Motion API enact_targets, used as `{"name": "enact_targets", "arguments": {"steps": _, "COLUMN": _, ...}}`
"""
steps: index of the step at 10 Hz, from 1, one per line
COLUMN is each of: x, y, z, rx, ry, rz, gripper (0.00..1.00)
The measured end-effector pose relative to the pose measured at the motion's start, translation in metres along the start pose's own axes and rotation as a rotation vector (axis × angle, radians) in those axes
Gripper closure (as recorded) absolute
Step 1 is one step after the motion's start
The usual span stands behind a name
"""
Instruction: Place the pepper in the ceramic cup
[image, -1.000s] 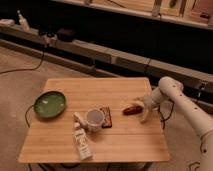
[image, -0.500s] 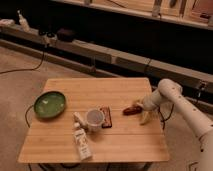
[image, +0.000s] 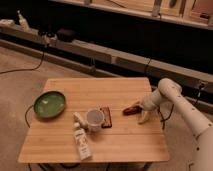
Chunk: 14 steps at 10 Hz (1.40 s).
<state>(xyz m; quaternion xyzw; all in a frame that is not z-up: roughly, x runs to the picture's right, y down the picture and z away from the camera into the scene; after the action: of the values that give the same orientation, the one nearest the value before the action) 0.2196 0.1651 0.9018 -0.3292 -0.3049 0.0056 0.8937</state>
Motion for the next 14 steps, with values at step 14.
{"name": "enact_targets", "arguments": {"steps": 14, "x": -0.164, "y": -0.045, "z": -0.07, "rx": 0.008, "ry": 0.226, "rz": -0.308, "gripper": 1.0}}
